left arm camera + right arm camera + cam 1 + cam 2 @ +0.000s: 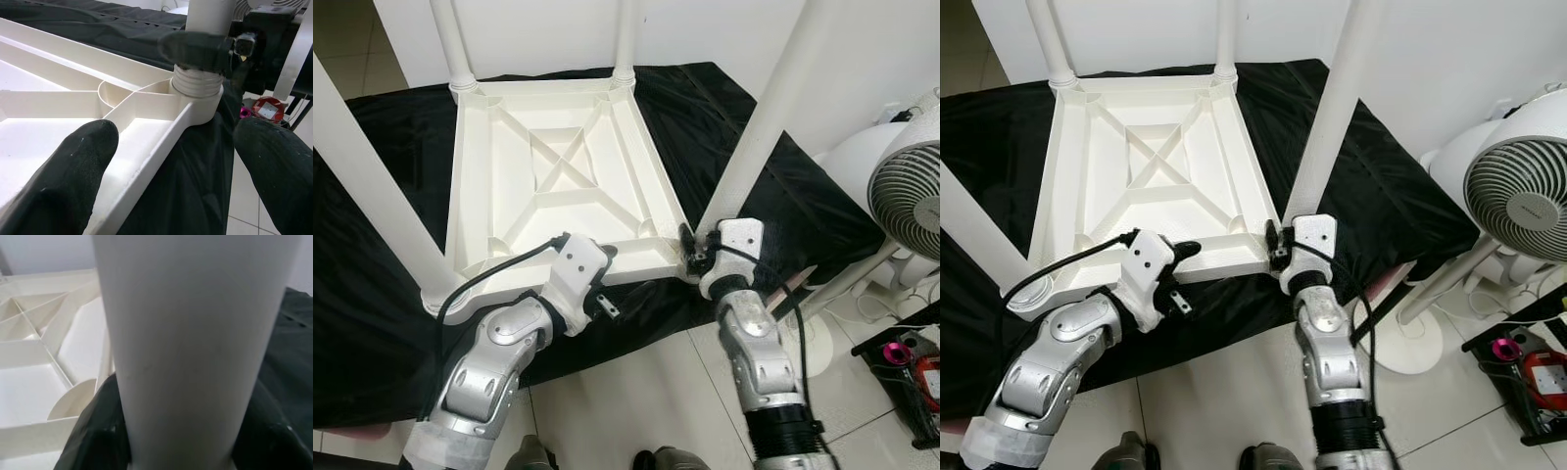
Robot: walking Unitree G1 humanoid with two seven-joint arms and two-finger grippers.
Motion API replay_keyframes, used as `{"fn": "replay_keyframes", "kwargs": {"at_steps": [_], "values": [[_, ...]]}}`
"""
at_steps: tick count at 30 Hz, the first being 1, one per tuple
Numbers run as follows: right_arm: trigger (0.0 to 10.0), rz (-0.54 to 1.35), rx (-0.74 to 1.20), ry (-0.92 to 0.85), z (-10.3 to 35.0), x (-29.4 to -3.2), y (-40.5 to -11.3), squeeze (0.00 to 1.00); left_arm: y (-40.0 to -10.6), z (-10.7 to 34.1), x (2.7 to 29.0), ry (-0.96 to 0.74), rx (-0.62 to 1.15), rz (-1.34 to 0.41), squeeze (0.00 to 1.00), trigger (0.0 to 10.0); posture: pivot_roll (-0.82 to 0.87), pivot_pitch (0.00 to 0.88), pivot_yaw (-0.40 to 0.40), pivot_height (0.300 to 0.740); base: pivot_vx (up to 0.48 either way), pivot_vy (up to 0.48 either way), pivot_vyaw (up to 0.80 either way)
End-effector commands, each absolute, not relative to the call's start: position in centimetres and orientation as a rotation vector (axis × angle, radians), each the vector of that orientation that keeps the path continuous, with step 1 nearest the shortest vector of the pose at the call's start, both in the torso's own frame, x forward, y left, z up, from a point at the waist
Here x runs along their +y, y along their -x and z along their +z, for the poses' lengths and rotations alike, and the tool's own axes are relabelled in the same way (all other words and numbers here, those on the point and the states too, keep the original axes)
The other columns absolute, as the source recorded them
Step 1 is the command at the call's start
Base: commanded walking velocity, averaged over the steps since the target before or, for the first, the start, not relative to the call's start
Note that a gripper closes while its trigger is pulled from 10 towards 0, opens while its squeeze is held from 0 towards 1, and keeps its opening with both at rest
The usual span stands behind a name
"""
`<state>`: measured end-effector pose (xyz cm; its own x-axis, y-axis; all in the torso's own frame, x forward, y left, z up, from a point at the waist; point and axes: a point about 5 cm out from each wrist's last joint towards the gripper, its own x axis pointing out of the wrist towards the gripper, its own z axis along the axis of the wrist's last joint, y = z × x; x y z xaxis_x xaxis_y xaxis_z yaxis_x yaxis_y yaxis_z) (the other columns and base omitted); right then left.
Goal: Building children table
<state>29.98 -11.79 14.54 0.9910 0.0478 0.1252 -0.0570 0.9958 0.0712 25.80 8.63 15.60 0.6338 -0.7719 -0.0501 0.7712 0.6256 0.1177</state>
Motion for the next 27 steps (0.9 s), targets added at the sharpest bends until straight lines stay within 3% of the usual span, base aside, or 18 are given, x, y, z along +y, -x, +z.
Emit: {"fn": "replay_keyframes", "kwargs": {"at_steps": [1, 8, 9, 18, 19, 27], "values": [[10.0, 0.035, -0.081, -0.099, 13.9, -12.1, -29.9, 0.0, -25.9, 15.5, 8.8, -0.128, -0.01, -0.848, 0.0, 10.0, -0.08, 0.063, -0.025, 0.74, 0.0, 0.0, 0.0], [10.0, 0.034, -0.063, -0.08, 13.7, -12.9, -29.8, 0.0, -25.9, 15.5, 8.7, -0.137, -0.01, -0.859, 0.0, 10.0, -0.08, 0.061, -0.028, 0.74, 0.0, 0.0, 0.0], [10.0, 0.036, -0.052, -0.081, 13.5, -12.9, -29.7, 1.0, -25.9, 15.6, 8.7, -0.135, -0.011, -0.857, 0.0, 10.0, -0.08, 0.061, -0.027, 0.74, 0.0, 0.0, 0.0], [10.0, 0.112, -0.063, -0.028, 13.7, -13.5, -29.6, 1.0, -25.8, 15.7, 8.8, -0.133, -0.012, -0.857, 0.0, 10.0, -0.08, 0.066, -0.023, 0.74, 0.0, 0.0, 0.0], [10.0, 0.156, -0.072, -0.018, 13.9, -13.6, -29.5, 0.0, -25.7, 15.7, 8.8, -0.133, -0.012, -0.857, 0.0, 10.0, -0.08, 0.068, -0.023, 0.74, 0.0, 0.0, 0.0], [10.0, 0.419, -0.107, 0.045, 14.8, -14.1, -29.9, 0.0, -25.7, 15.8, 8.8, -0.13, -0.007, -0.862, 0.0, 10.0, -0.08, 0.075, -0.014, 0.74, 0.0, 0.0, 0.0]]}}
